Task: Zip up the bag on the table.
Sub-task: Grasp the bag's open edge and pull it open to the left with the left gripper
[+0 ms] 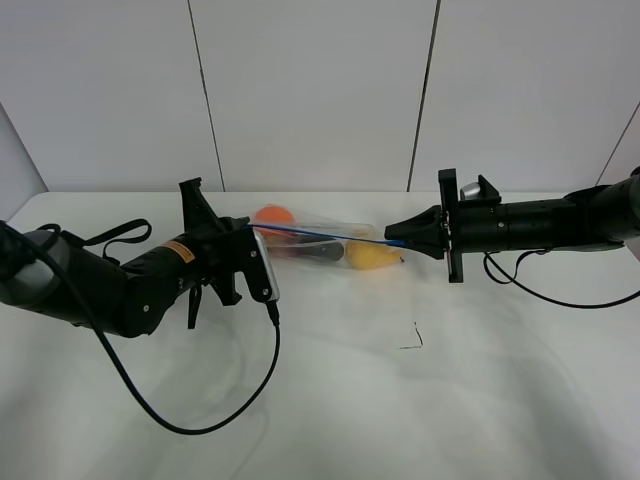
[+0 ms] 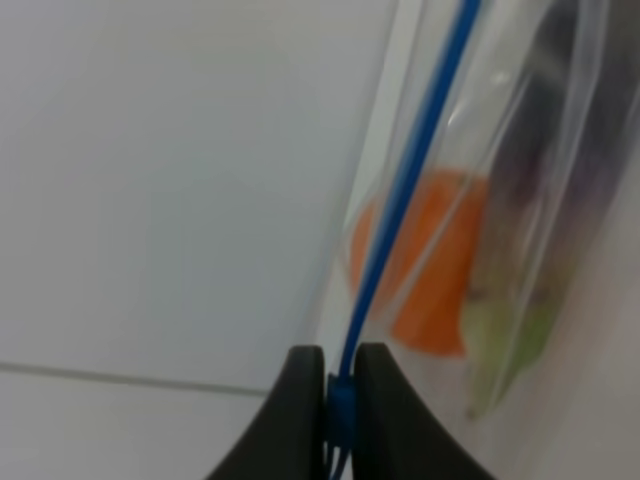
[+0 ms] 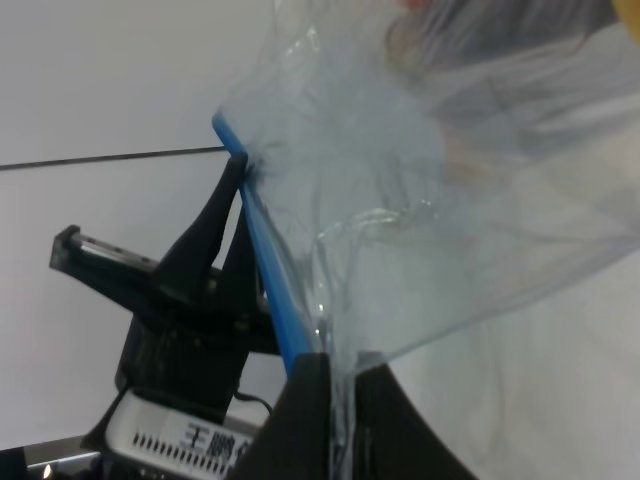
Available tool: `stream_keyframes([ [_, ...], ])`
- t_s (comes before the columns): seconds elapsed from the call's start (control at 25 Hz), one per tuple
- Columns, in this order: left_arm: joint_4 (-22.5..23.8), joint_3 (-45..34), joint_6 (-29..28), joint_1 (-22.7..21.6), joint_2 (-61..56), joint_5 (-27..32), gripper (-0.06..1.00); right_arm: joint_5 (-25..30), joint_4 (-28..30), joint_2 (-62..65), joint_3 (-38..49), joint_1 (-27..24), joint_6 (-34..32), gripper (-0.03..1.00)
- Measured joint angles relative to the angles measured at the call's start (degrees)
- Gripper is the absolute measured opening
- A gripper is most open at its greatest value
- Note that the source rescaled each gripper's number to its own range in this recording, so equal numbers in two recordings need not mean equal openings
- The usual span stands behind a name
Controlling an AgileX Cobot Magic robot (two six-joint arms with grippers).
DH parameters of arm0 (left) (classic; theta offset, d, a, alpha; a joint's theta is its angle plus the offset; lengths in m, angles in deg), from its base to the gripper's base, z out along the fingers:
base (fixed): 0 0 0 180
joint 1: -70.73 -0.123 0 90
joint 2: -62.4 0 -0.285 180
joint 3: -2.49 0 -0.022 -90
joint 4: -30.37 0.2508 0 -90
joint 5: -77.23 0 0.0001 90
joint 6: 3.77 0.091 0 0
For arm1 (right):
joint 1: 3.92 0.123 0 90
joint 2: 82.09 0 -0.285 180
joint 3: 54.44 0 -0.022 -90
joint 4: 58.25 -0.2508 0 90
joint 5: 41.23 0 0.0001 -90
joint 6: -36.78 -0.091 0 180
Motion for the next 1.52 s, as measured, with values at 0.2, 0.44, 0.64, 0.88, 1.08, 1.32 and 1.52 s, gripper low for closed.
stream_keyframes([
  [0.2,-0.6,-0.1,-1.1,-3.7,0.0,-0.5,0.0,0.0,-0.1,0.0,0.0,0.1,0.0,0.0],
  [0.44,-3.1,-0.3,-1.5,-7.3,0.0,-0.9,0.0,0.0,0.1,0.0,0.0,0.1,-0.1,0.0],
  [0.64,-3.7,-0.3,-1.5,-7.8,0.0,-1.0,0.0,0.0,0.1,0.0,0.0,0.1,-0.1,0.0],
  [0.88,-4.4,-0.5,-1.5,-7.8,0.0,-1.1,0.0,0.0,0.3,0.0,0.0,-0.1,-0.1,0.0],
  [1.08,-4.4,-0.5,-1.7,-7.8,0.0,-1.1,0.0,0.0,0.3,0.0,0.0,-0.1,-0.1,0.0],
  [1.32,-4.5,-0.5,-4.9,-7.8,0.0,-1.2,0.06,0.0,0.3,0.0,0.0,-0.1,-0.1,0.0],
  [1.52,-5.6,-1.7,-9.3,-8.4,0.0,-1.4,0.41,0.0,0.6,0.0,0.0,-0.1,-0.1,0.0],
])
